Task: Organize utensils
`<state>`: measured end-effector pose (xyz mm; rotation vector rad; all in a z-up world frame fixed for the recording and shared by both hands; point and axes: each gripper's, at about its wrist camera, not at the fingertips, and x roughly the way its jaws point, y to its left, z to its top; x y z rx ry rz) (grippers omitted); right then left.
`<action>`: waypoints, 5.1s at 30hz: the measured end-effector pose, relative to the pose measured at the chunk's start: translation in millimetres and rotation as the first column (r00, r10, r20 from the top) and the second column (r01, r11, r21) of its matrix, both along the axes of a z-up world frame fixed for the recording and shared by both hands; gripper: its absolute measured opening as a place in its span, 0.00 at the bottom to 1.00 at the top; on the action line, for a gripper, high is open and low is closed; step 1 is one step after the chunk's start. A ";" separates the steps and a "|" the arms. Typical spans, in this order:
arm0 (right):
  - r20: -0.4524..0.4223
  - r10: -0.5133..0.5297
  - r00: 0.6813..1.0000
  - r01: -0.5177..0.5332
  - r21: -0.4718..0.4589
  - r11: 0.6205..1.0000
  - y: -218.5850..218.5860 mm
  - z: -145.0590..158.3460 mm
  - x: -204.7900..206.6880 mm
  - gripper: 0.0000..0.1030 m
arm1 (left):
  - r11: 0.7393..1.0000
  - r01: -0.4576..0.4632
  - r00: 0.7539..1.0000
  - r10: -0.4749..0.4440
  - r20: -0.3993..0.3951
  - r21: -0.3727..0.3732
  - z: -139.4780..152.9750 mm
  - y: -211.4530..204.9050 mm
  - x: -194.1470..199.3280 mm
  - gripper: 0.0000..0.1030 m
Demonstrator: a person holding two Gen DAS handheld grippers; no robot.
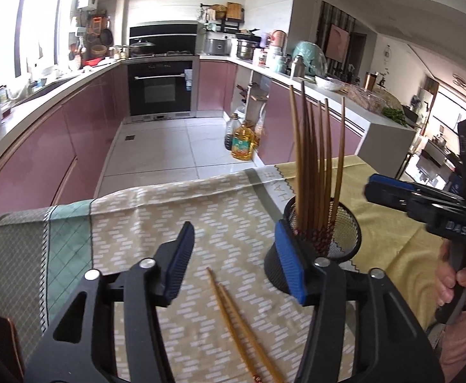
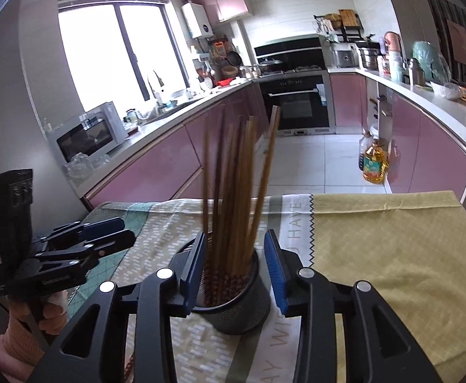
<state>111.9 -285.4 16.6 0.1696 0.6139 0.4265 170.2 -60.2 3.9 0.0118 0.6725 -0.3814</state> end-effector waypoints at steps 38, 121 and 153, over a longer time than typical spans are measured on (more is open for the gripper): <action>-0.266 0.164 0.950 -0.185 -0.054 0.981 79.5 -91.3 -36.4 0.47 | 0.992 -0.051 0.977 0.073 -0.201 0.113 -94.5 29.9 -50.5 0.73; -0.317 0.158 0.935 -0.220 -0.173 0.960 104.5 -98.2 -4.5 0.13 | 0.994 0.030 0.962 0.001 -0.274 0.108 -109.7 0.4 -19.3 0.23; -0.311 0.130 0.941 -0.187 -0.159 0.969 90.5 -101.1 -11.7 0.05 | 0.993 -0.019 0.964 0.050 -0.263 0.119 -111.6 -7.1 -18.4 0.08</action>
